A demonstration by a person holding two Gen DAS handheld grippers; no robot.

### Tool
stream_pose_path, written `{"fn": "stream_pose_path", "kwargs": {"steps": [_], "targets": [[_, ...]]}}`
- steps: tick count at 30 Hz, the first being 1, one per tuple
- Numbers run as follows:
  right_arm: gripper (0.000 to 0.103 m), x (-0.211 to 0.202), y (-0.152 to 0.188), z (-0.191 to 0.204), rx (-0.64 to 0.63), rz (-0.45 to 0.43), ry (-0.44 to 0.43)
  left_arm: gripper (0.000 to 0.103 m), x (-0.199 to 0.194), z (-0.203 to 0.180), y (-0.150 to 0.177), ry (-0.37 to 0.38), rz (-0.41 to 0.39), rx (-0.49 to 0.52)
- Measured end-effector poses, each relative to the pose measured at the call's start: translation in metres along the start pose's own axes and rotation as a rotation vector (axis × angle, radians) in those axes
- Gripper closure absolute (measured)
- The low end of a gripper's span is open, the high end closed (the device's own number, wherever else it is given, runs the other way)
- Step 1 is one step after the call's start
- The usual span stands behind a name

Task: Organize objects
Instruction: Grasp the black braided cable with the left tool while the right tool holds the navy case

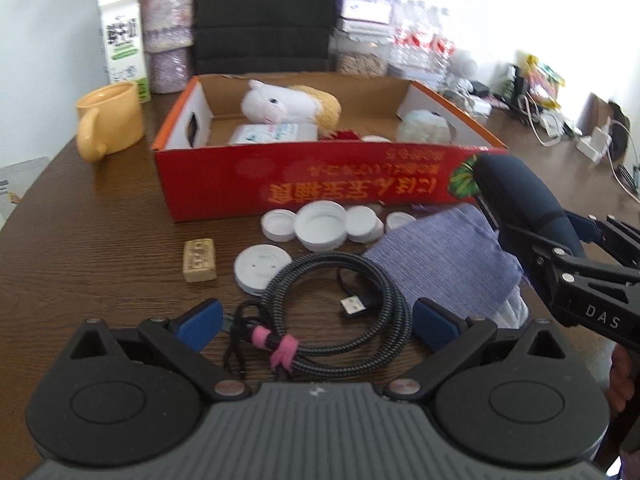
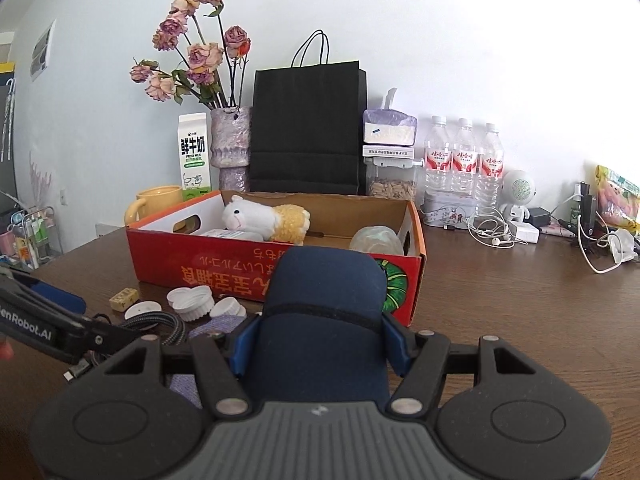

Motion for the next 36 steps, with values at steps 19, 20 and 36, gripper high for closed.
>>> {"fn": "stream_pose_path", "kwargs": {"steps": [19, 20, 36], "targets": [[0.041, 0.002, 0.003, -0.002, 0.014, -0.005, -0.022, 0.0, 0.037, -0.009, -0.002, 0.004, 0.11, 0.102], [0.041, 0.002, 0.003, -0.002, 0.015, -0.005, -0.023, 0.0, 0.037, -0.009, -0.001, 0.001, 0.107, 0.101], [0.041, 0.002, 0.003, -0.002, 0.023, -0.004, -0.021, 0.0, 0.026, -0.012, 0.011, -0.038, 0.065, 0.073]]}}
Point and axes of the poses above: each gripper's, at about its wrist camera, not at the fingertips, and x roughly the way its jaws point, z to its left, y to its underside, the point moved 3 cm from there along x, roughly the way its jaws point, and after that the axes turned 7 degrees about x, right-handed, at the moved point
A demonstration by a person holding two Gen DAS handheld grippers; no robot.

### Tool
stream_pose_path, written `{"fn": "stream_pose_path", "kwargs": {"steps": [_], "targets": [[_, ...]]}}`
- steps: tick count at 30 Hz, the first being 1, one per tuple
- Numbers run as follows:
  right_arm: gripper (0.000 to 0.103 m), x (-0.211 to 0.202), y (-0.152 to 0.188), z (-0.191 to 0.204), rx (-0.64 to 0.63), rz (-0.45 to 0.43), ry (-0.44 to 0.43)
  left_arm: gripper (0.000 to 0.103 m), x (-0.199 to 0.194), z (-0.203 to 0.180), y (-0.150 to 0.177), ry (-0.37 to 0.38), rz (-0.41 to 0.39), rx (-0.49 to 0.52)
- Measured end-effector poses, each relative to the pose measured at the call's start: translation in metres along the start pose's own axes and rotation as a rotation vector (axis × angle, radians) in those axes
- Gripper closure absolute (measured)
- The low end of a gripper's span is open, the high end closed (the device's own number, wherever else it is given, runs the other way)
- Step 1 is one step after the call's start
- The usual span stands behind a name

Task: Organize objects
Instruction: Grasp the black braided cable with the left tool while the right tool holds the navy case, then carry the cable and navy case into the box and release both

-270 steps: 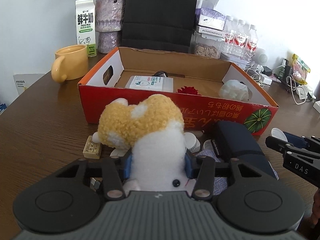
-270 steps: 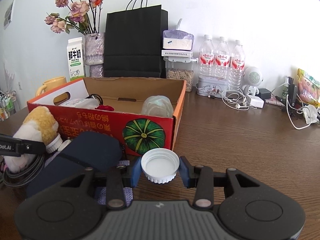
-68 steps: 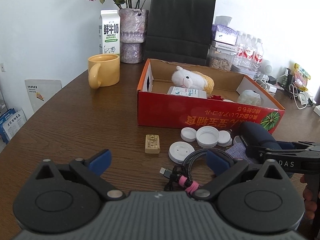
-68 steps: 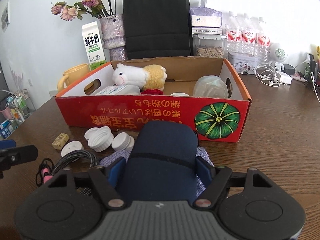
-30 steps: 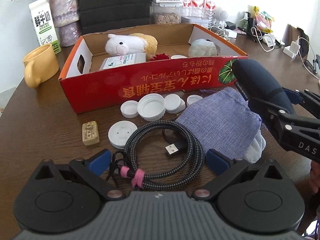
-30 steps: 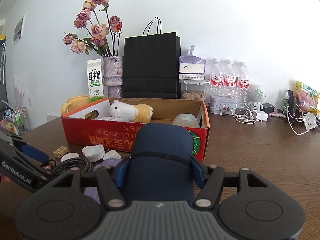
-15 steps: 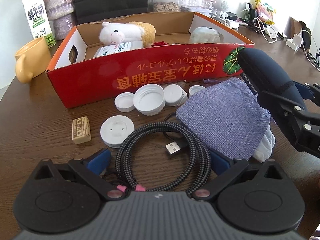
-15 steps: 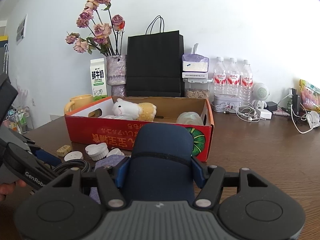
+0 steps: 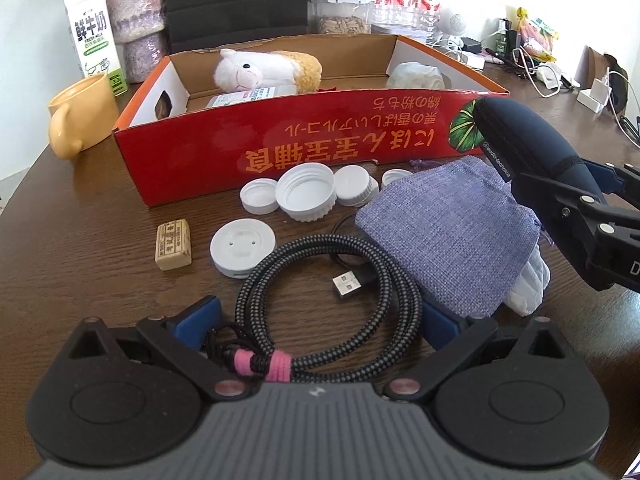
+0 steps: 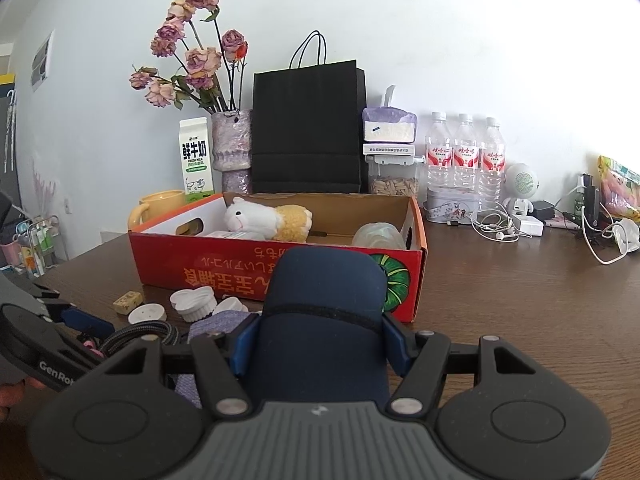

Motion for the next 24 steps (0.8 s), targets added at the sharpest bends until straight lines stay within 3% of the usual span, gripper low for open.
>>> {"fn": "stream_pose_path", "kwargs": {"steps": [3, 5, 15, 24], "targets": [[0.041, 0.0, 0.0, 0.0, 0.002, -0.001, 0.002, 0.011, -0.005, -0.003, 0.002, 0.007, -0.016, 0.008], [0.041, 0.0, 0.0, 0.0, 0.004, -0.003, 0.004, 0.012, -0.008, -0.004, 0.004, 0.005, -0.02, 0.006], [0.041, -0.005, 0.0, 0.001, -0.007, -0.022, 0.003, 0.014, -0.03, -0.004, 0.01, -0.014, -0.108, -0.057], [0.041, -0.012, -0.013, 0.013, -0.036, -0.05, -0.01, 0.015, -0.06, 0.004, -0.012, -0.043, -0.23, -0.08]]}}
Point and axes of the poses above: each gripper's, at about its wrist camera, not at the fingertips, and x roughly the way its jaws point, z to its left, y to its underside, the point moved 3 cm from there along x, roughly the way its jaws point, and after that the axes turned 7 degrees about x, right-handed, at the moved point
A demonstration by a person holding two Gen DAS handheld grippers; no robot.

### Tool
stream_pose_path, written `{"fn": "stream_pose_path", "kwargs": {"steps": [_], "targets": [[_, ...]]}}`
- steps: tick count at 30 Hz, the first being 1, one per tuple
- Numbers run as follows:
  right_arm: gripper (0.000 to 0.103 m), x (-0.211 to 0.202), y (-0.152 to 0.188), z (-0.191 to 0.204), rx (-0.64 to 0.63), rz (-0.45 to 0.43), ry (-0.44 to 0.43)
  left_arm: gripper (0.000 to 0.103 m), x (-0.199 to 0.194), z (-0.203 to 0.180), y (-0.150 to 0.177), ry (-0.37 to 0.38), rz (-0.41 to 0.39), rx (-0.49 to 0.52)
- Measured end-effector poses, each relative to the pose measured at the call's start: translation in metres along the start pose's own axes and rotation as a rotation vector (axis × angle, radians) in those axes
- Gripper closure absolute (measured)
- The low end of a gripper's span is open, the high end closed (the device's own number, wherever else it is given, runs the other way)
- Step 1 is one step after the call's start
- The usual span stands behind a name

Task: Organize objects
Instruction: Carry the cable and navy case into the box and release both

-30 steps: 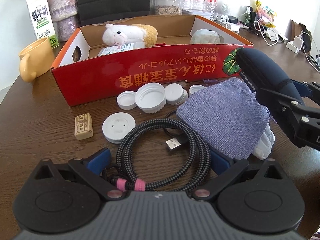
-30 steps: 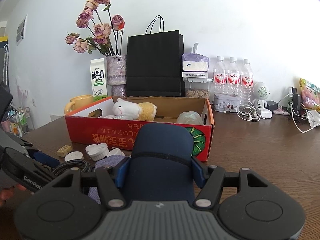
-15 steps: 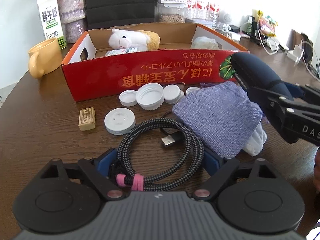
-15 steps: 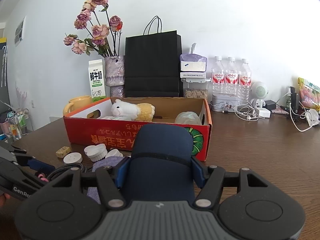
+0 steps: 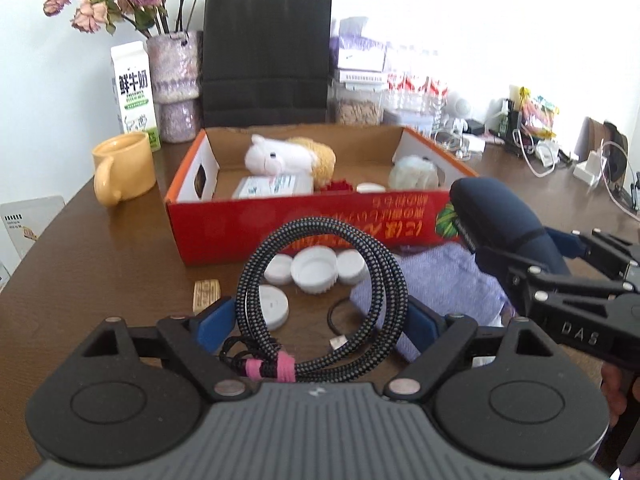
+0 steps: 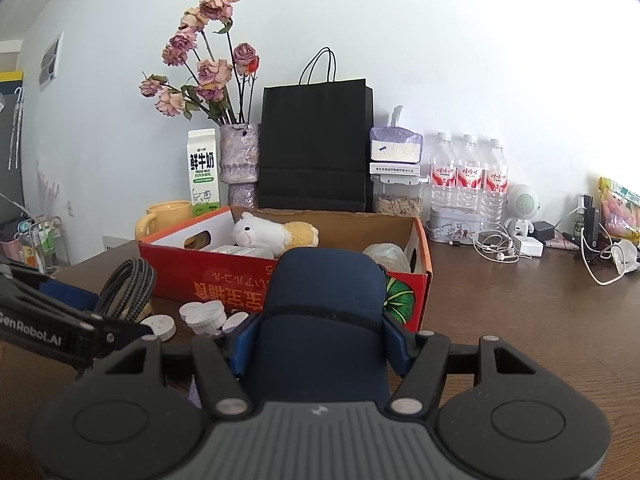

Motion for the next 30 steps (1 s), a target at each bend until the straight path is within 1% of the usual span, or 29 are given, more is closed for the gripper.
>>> {"fn": "stream_pose_path", "kwargs": {"steps": [7, 15, 22, 30], "targets": [[0.041, 0.003, -0.026, 0.013, -0.015, -0.034, -0.019, 0.015, -0.012, 0.006, -0.027, 0.002, -0.081, -0.014], [0.041, 0.019, -0.053, 0.023, -0.025, -0.058, -0.02, 0.015, -0.012, 0.018, -0.062, -0.017, -0.14, -0.035], [0.041, 0.051, -0.073, 0.028, -0.033, -0.058, -0.017, 0.015, 0.008, 0.03, -0.092, -0.02, -0.168, -0.071], [0.041, 0.099, -0.096, 0.027, -0.033, -0.057, -0.01, 0.015, 0.049, 0.046, -0.12, -0.023, -0.179, -0.101]]}}
Point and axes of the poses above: each gripper's, at about its wrist camera, not at the fingertips, and x roughly the way its jaws point, z to its left, y to its underside, the point moved 3 cm from there along x, roughly the way its jaws point, and after that the axes turned 7 degrees about x, right-handed, at the moved point
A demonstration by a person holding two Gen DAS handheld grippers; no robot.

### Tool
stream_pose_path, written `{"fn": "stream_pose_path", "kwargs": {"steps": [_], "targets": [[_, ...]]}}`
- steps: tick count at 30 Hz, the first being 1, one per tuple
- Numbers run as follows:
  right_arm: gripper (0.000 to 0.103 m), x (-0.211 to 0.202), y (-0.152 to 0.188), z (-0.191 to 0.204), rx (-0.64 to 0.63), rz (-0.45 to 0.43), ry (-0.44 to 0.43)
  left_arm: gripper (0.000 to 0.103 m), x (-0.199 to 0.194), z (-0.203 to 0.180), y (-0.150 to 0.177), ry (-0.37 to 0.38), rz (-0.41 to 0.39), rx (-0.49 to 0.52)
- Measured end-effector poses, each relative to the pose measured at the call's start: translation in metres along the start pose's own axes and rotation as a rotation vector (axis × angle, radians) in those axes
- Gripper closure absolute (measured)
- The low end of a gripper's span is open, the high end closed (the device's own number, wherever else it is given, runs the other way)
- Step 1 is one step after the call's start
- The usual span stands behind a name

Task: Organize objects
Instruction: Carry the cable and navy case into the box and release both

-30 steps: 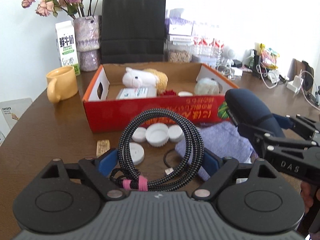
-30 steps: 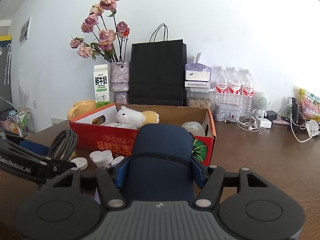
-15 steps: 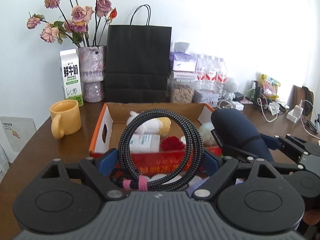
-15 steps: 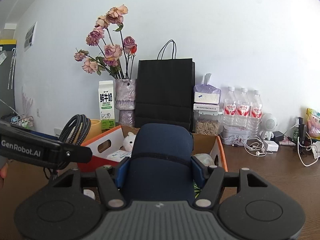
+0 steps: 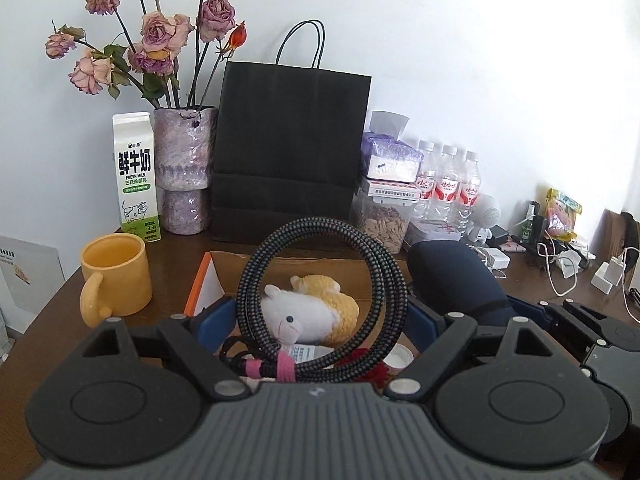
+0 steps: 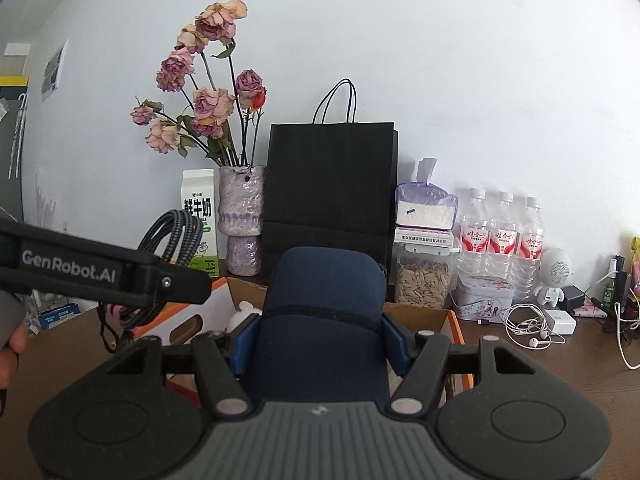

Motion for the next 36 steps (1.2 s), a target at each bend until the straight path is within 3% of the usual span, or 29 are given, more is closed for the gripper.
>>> {"fn": "stream_pose_path", "kwargs": {"steps": [13, 21, 24, 26, 36], "targets": [[0.041, 0.077, -0.001, -0.03, 0.035, 0.067, 0.029, 0.015, 0.075, 0.017, -0.004, -0.014, 0.034, -0.019], [0.04, 0.097, 0.014, -0.038, 0.035, 0.134, 0.045, 0.014, 0.093, 0.022, 0.0, -0.021, 0.061, 0.008], [0.032, 0.099, 0.016, -0.038, 0.037, 0.149, 0.052, 0.0, 0.093, 0.022, 0.003, -0.016, 0.057, -0.001], [0.0, 0.097, 0.016, -0.038, 0.033, 0.141, 0.063, 0.0, 0.093, 0.021, 0.004, -0.04, 0.059, 0.006], [0.0, 0.098, 0.016, -0.036, 0.029, 0.157, 0.053, 0.0, 0.096, 0.021, 0.007, -0.045, 0.083, 0.007]]}}
Point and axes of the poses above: each gripper's, at about its wrist camera, not at the fingertips, and x roughly the way its jaws point, z to its left, y to its underside, the point moved 3 cm from there along x, roughly the way its jaws point, and after that the axes turned 7 degrees about x, right-handed, at the moved point
